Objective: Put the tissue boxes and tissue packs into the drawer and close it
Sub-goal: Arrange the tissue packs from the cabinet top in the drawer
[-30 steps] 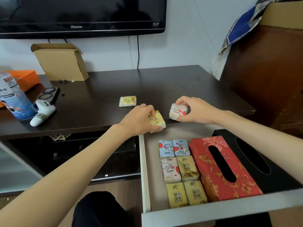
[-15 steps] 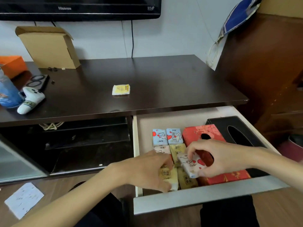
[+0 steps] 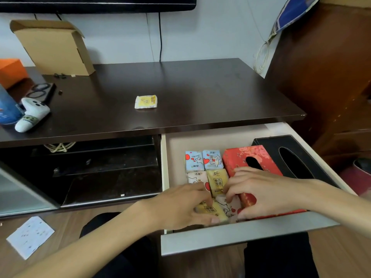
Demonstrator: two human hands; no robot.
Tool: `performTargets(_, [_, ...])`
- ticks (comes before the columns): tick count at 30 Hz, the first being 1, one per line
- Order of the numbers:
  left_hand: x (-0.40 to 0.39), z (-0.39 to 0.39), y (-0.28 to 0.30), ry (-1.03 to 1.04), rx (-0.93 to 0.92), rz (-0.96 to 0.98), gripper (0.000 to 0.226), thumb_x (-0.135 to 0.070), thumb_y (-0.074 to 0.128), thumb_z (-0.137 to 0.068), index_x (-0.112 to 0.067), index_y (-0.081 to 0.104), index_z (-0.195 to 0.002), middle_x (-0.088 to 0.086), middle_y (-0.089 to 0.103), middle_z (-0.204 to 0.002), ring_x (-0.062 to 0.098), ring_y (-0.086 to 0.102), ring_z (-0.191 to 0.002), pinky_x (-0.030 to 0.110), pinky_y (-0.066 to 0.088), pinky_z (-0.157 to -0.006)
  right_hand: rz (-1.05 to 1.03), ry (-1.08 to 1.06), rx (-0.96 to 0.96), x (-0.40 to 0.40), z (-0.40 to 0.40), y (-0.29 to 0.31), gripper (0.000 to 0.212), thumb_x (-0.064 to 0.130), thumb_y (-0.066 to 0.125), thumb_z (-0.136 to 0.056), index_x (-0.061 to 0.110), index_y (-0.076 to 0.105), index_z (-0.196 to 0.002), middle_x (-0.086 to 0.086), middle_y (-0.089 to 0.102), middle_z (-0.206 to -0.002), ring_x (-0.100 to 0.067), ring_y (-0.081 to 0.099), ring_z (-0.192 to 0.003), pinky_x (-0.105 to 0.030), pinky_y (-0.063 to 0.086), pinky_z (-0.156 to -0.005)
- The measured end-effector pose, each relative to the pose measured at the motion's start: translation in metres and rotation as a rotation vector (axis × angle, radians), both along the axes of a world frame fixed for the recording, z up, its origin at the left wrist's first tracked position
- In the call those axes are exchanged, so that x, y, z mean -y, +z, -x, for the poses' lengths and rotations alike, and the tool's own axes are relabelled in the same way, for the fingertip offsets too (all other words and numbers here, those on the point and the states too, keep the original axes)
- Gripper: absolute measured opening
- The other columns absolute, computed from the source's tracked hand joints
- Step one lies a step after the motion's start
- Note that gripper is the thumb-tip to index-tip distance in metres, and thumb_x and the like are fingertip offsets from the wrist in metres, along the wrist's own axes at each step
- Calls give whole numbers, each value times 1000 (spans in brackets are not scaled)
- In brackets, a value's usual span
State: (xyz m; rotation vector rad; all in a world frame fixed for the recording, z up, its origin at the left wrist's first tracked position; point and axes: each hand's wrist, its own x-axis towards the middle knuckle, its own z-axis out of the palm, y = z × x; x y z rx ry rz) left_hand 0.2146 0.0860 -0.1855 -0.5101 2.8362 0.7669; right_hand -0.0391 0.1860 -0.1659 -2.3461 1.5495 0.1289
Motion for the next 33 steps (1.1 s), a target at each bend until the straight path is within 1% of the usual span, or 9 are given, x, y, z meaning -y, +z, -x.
performTargets(4, [-1, -1, -6, -7, -46, 73, 44, -60, 61, -89, -30, 60, -121, -14, 49, -121, 7, 46, -115, 36, 51, -92, 25, -15, 4, -1, -1, -2, 43, 71, 59, -86, 42, 67, -116, 26, 58, -112, -3, 45, -113, -26, 33, -107])
performTargets(7, [-5, -1, -10, -6, -93, 115, 39, -54, 66, -88, -30, 62, -118, -14, 49, -121, 7, 43, -117, 37, 50, -92, 43, -13, -6, -1, -3, -4, 40, 69, 58, -87, 42, 67, -115, 25, 59, -111, -4, 47, -112, -33, 35, -110])
performTargets(12, [-4, -1, -12, -6, -134, 126, 36, -47, 72, -86, -30, 62, -116, -13, 51, -123, 7, 39, -119, 39, 50, -94, 61, -21, -3, -2, -3, -7, 35, 65, 58, -88, 43, 67, -115, 26, 58, -108, -4, 45, -109, -31, 36, -107])
performTargets(15, [-5, 1, -14, -9, -125, 144, 37, -42, 74, -85, -30, 61, -118, -11, 49, -124, 8, 39, -119, 40, 51, -92, 58, -30, -1, 0, -3, -7, 34, 64, 57, -90, 43, 67, -115, 26, 58, -108, -1, 44, -109, -25, 32, -108])
performTargets(18, [-6, 3, -15, -10, -132, 169, 38, -40, 76, -84, -30, 62, -118, -10, 48, -124, 10, 41, -118, 41, 51, -89, 60, -40, 29, 3, -5, -2, 23, 58, 58, -94, 42, 68, -109, 26, 60, -101, 5, 45, -101, -20, 33, -98])
performTargets(22, [0, 0, -5, 5, -170, 155, 41, -52, 72, -83, -31, 63, -118, -14, 49, -122, 7, 46, -115, 36, 52, -88, 89, -129, 70, 19, -6, 12, 15, 49, 61, -97, 41, 70, -106, 23, 64, -106, 1, 53, -106, -31, 47, -92])
performTargets(25, [22, -8, 20, 101, -201, 136, 42, -59, 65, -85, -32, 64, -117, -18, 55, -120, 2, 53, -108, 34, 53, -87, 206, -235, 179, 45, -5, 22, 12, 39, 65, -96, 36, 75, -102, 21, 69, -102, -2, 62, -102, -38, 52, -89])
performTargets(30, [93, -23, 66, 405, -282, 209, 15, -45, 67, -89, -31, 68, -97, -15, 67, -95, 8, 64, -86, 37, 55, -79, 322, -430, 467, 119, -22, 42, 13, 21, 70, -93, 25, 79, -101, 14, 76, -92, -2, 69, -90, -29, 54, -84])
performTargets(33, [150, -33, 80, 650, -241, 294, 13, -40, 64, -90, -30, 69, -98, -11, 69, -96, 17, 66, -93, 39, 54, -84, 356, -472, 516, 172, -39, 51, 16, 15, 67, -93, 18, 79, -105, 7, 76, -93, -12, 70, -89, -34, 55, -90])
